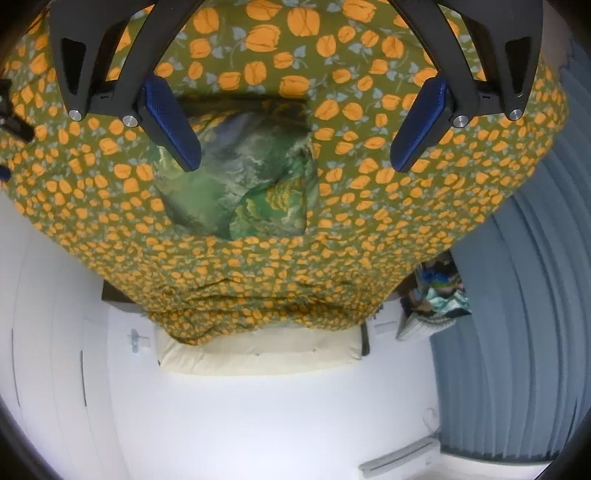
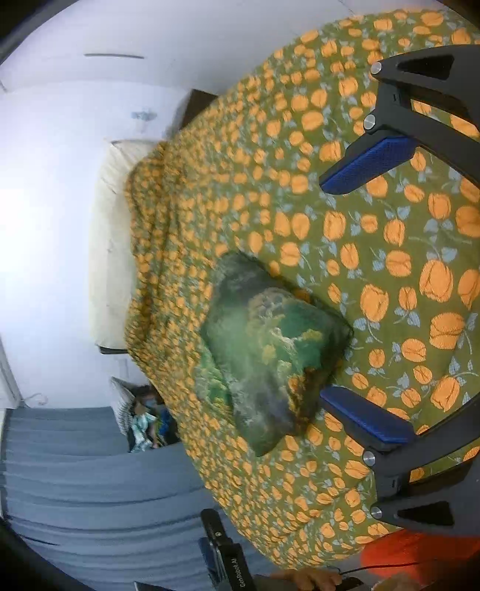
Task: Fold large clothes
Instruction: 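Open the left tool and withdraw both tools from the bundle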
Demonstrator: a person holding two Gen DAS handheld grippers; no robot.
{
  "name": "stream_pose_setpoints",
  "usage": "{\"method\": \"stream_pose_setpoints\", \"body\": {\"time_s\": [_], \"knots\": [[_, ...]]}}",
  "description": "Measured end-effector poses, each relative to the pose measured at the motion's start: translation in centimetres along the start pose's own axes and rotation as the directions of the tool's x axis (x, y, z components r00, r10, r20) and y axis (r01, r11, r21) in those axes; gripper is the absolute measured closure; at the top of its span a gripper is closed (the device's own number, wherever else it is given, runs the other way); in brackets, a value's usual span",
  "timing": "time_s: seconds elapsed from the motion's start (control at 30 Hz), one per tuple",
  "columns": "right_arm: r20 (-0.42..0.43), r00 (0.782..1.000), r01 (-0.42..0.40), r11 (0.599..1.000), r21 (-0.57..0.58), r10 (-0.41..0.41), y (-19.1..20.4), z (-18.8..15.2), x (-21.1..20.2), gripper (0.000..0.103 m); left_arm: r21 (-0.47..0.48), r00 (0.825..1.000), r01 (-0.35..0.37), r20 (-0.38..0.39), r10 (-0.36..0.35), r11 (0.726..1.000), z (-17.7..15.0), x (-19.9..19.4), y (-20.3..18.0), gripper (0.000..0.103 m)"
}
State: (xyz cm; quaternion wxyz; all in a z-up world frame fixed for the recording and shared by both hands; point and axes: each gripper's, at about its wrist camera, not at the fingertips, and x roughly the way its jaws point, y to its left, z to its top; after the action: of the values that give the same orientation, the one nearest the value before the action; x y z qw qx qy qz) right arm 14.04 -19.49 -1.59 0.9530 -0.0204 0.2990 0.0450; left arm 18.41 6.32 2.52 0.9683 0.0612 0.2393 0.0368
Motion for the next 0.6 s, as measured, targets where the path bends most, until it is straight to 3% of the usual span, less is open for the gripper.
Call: {"method": "stream_pose_setpoints", "body": {"time_s": [0.1,0.2,0.3,0.4,0.5,0.6], "knots": [[0.11,0.992,0.051,0.998,0.032,-0.054,-0.5,0.3,-2.6,0.0,0.008,0.997,-0.063,0.046,0.063,0.998,0.4,-1.7,-0.4,0.0],[0.207,0.969,0.117,0.989,0.089,-0.133,-1.0,0.7,-4.8,0.0,0.039,0.978,-0.17,0.128,0.163,0.985,0.6,-3.8,-1.2,0.0],[0.27,0.953,0.111,0.988,0.112,-0.138,-1.2,1.0,-6.2,0.0,0.065,0.968,-0.186,0.183,0.172,0.98,0.3,-5.6,-2.1,0.0],[0.162,0.976,0.132,0.988,0.076,-0.143,-0.4,1.8,-5.5,0.0,0.089,0.987,-0.111,0.128,0.099,0.99,0.0,-6.0,-2.9,0.0],[0.041,0.982,0.181,0.982,0.048,-0.183,0.7,1.9,-4.2,0.0,0.092,0.997,-0.066,0.05,0.062,0.994,-0.8,-5.5,-3.4,0.0],[-0.053,0.991,0.127,0.99,0.067,-0.123,1.2,1.5,-3.5,0.0,0.056,0.998,-0.035,-0.058,0.038,0.998,-1.9,-4.5,-3.4,0.0]]}}
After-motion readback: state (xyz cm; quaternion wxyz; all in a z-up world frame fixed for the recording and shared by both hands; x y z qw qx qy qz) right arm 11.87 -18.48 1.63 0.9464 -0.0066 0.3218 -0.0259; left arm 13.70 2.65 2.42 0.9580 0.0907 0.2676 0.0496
